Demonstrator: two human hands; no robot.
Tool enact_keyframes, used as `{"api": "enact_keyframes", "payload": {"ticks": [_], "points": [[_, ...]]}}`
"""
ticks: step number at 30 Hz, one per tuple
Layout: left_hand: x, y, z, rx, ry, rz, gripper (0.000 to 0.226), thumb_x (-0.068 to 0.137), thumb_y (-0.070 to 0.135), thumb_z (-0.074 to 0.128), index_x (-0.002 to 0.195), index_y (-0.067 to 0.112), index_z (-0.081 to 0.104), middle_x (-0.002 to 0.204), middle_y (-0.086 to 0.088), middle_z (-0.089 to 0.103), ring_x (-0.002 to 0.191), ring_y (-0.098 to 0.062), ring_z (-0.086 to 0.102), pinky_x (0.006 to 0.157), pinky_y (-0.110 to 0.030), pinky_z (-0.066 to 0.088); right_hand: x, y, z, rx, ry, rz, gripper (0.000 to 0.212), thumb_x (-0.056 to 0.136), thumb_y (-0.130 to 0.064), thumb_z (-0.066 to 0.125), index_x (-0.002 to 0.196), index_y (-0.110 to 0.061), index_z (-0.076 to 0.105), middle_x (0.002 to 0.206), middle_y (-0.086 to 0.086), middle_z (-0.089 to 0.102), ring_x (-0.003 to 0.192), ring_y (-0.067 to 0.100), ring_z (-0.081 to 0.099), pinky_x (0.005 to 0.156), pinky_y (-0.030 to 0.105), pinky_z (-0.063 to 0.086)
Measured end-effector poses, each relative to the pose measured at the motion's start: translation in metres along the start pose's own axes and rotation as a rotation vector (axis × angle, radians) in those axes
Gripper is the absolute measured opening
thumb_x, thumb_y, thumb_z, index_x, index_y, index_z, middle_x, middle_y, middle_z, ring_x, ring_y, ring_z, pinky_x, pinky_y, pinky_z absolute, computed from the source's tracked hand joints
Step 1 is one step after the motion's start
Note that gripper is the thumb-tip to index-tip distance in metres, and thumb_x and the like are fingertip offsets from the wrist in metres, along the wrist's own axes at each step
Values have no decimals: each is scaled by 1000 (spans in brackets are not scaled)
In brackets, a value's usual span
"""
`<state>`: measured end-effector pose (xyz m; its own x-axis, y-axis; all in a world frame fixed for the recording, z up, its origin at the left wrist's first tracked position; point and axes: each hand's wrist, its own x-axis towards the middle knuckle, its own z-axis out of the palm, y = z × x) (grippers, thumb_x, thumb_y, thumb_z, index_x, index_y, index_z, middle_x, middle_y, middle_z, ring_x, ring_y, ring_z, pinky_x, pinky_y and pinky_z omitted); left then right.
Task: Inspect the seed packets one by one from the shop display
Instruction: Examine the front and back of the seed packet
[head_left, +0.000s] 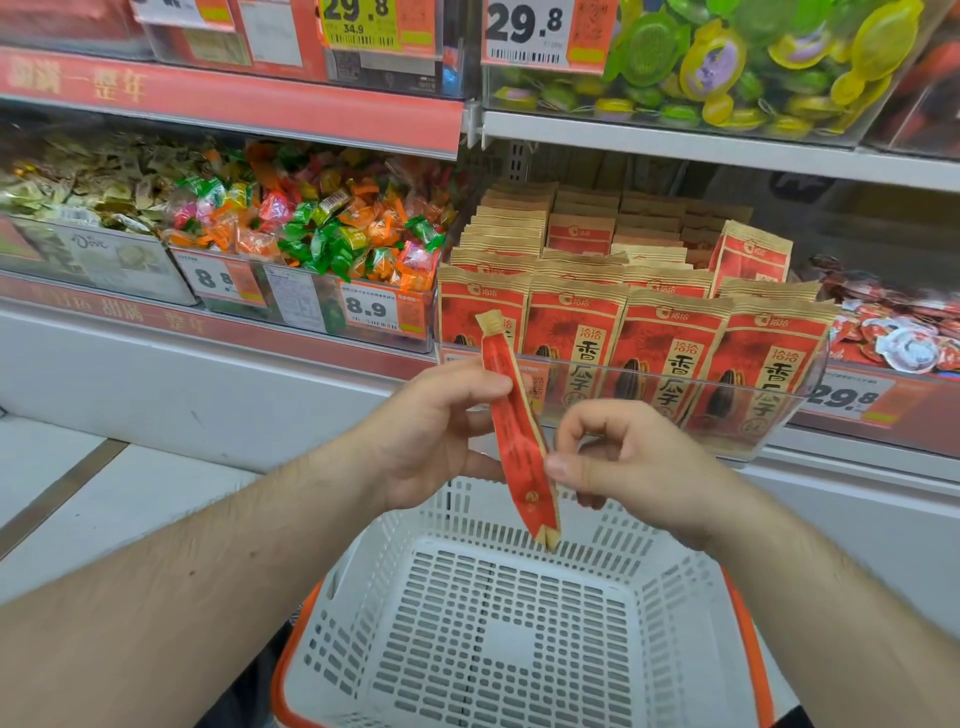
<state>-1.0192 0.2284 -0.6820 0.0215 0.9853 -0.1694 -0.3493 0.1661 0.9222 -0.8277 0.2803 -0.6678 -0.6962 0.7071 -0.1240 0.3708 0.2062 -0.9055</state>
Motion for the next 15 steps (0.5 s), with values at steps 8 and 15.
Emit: {"api": "enact_keyframes", "payload": {"ticks": [8, 15], "points": [[2, -6, 3, -60, 15, 19, 33, 84, 28, 62, 107, 10, 76, 117, -22, 69, 106, -35, 63, 98, -53, 49, 6, 2, 17, 197, 151, 58, 37, 71, -29, 82, 105, -24, 67, 95, -8, 76, 86, 5, 71, 75, 24, 55], [2, -4, 3, 35, 146, 115, 37, 83, 34, 59, 110, 12, 71, 109, -18, 73, 96, -33, 69, 84, -48, 58, 8, 3, 20, 121, 234, 59, 22, 81, -22, 79, 99, -26, 68, 90, -12, 76, 80, 1, 71, 72, 26, 57]]}}
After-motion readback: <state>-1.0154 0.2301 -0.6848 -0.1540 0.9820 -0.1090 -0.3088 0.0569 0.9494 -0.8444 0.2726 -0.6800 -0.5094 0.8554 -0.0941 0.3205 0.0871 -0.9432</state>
